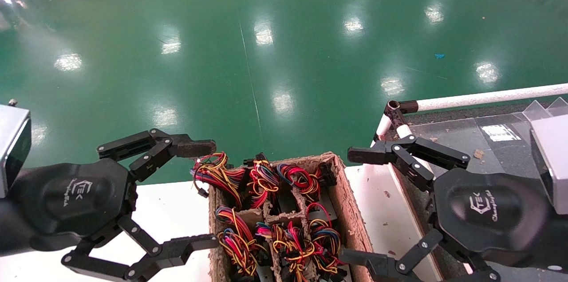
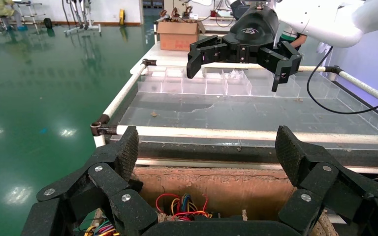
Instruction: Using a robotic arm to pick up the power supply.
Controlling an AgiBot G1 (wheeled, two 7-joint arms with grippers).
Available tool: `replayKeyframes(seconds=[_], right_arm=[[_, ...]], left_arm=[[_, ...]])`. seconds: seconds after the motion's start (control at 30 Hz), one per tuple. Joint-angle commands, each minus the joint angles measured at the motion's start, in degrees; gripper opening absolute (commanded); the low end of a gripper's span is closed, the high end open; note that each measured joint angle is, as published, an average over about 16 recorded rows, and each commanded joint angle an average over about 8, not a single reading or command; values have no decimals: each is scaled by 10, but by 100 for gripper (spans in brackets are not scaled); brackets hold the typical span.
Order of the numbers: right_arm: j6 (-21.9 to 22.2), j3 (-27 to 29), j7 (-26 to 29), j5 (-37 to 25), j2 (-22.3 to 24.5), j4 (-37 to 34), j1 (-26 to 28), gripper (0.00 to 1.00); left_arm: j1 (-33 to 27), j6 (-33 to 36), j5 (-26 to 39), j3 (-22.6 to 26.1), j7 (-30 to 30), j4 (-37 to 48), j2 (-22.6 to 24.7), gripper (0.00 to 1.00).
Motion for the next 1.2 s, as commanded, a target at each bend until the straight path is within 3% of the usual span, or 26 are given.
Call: replayKeyframes(seconds=[0.03, 1.2], right_arm=[[0, 0, 0, 0, 0, 0, 0, 100], [0, 0, 0, 0, 0, 0, 0, 100]], left_arm=[[0, 0, 0, 0, 0, 0, 0, 0], [0, 0, 0, 0, 0, 0, 0, 0]])
